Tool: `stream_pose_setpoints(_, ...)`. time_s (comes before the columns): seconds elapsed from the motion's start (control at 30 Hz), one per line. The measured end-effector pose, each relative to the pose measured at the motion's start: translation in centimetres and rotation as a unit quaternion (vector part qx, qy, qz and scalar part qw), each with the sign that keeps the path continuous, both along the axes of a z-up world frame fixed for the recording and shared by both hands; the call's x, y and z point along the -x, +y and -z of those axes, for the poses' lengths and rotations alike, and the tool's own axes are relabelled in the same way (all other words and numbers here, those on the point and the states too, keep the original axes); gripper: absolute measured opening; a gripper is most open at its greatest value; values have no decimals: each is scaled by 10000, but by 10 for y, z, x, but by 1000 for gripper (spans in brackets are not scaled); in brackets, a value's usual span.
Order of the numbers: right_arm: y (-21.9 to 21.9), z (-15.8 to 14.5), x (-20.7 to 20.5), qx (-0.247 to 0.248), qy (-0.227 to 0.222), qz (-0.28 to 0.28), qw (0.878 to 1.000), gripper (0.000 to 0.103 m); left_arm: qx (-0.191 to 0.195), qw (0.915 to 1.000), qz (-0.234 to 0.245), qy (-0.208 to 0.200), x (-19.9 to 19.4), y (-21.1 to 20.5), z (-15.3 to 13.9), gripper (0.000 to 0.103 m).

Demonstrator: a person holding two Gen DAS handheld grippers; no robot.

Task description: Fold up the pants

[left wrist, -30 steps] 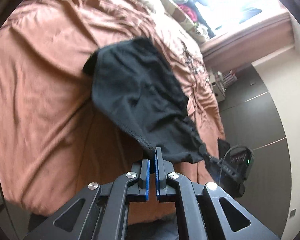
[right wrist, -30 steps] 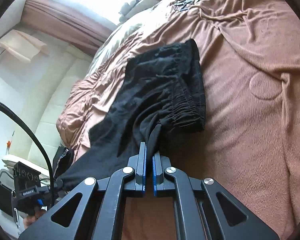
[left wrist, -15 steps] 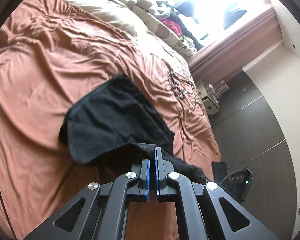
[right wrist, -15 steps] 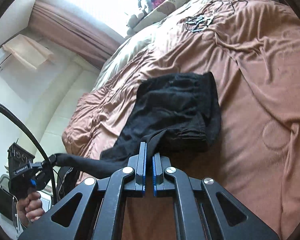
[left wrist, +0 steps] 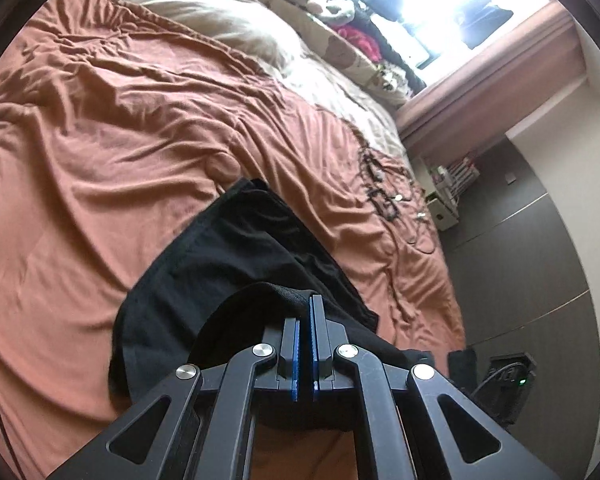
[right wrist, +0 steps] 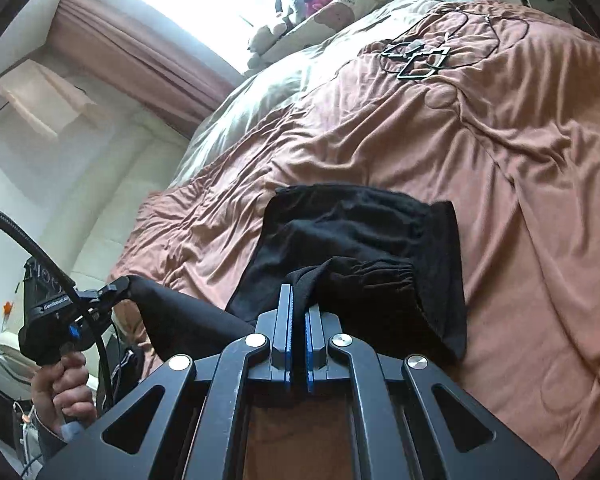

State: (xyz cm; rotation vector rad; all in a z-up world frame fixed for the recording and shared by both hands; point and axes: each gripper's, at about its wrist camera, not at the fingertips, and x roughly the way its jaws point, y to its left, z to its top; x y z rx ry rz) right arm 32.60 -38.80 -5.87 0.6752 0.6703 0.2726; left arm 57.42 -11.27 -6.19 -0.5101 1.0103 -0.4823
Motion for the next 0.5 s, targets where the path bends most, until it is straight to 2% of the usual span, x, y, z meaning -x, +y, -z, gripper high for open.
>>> stream_pose_setpoints(0.37, 7, 31, -92, 405, 488, 163, 9979, 2, -378, 9982, 292, 368, -89, -22, 61, 5)
stream_pose_setpoints(0.43, 10, 33, -103, 566, 486, 130, 9971, 7, -736, 9959, 417, 318, -103, -28, 68, 15)
stream_pose_setpoints(0.5, 12, 33, -107, 720, 492, 108, 9961, 26, -901, 9947, 451, 203, -110, -27, 69, 48)
